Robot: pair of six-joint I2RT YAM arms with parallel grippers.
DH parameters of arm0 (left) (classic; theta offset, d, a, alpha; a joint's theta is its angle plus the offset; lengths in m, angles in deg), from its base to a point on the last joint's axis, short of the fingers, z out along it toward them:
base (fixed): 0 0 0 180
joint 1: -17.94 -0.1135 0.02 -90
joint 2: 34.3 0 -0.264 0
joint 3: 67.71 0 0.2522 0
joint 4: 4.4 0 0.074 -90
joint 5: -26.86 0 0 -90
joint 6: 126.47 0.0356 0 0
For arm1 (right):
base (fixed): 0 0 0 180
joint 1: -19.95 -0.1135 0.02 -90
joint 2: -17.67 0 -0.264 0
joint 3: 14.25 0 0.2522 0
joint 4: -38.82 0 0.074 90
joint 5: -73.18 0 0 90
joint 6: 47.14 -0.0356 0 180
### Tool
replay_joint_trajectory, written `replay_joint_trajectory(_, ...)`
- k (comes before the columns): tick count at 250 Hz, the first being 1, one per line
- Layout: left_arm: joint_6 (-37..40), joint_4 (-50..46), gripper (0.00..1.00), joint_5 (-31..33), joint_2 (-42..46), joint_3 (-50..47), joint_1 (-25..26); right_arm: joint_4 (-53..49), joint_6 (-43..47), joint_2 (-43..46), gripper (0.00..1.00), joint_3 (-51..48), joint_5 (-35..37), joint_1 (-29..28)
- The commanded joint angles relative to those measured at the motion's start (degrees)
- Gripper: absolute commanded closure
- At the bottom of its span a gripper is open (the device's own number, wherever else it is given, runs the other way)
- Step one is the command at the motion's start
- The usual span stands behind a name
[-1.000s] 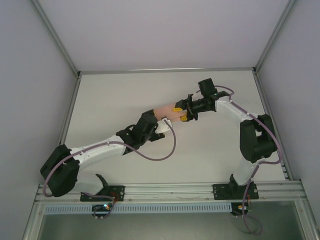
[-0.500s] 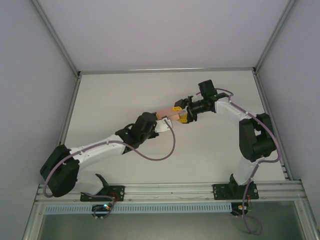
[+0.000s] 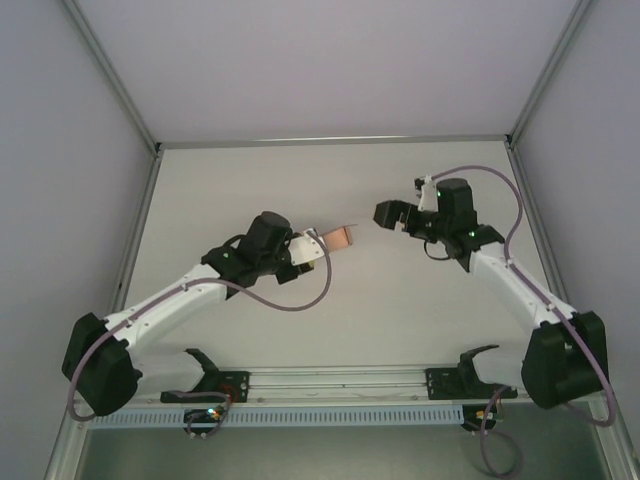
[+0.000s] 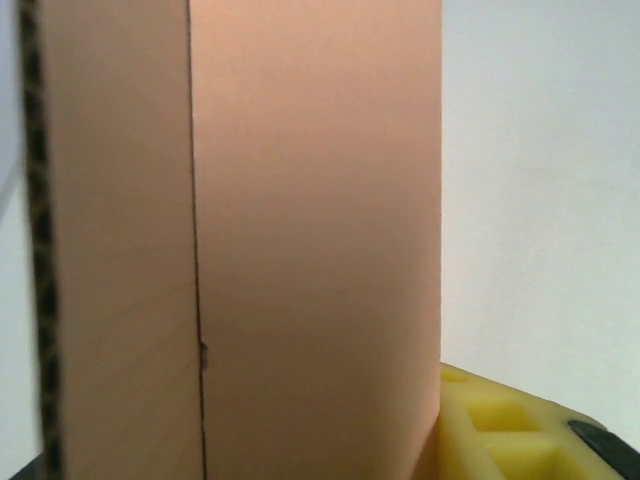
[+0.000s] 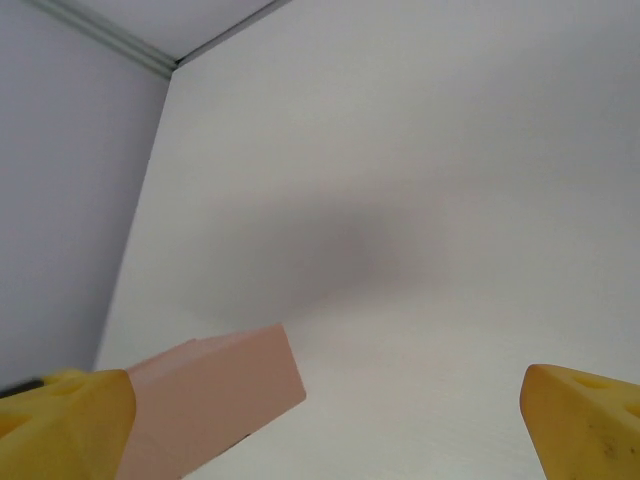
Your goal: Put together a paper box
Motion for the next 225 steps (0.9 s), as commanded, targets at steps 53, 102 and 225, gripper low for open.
replay_joint_trajectory(53,-2.0,-14.2,0.63,-8.4,-10.4,5.5,-2.3,-5.7,31.5,-4.4,0.04,4.5,-6.0,-8.7)
replay_joint_trajectory(102,-2.1,-15.0,0.62,-8.7,-15.4,7.7,-2.8,-6.9,32.8,-11.2,0.19,8.1,-8.8,-10.6)
replay_joint_trajectory(225,-1.5,-13.6,0.59,-10.7,-17.5,8.3,-4.6,-16.7,39.8,-18.1,0.59,14.2,-6.6,-15.1)
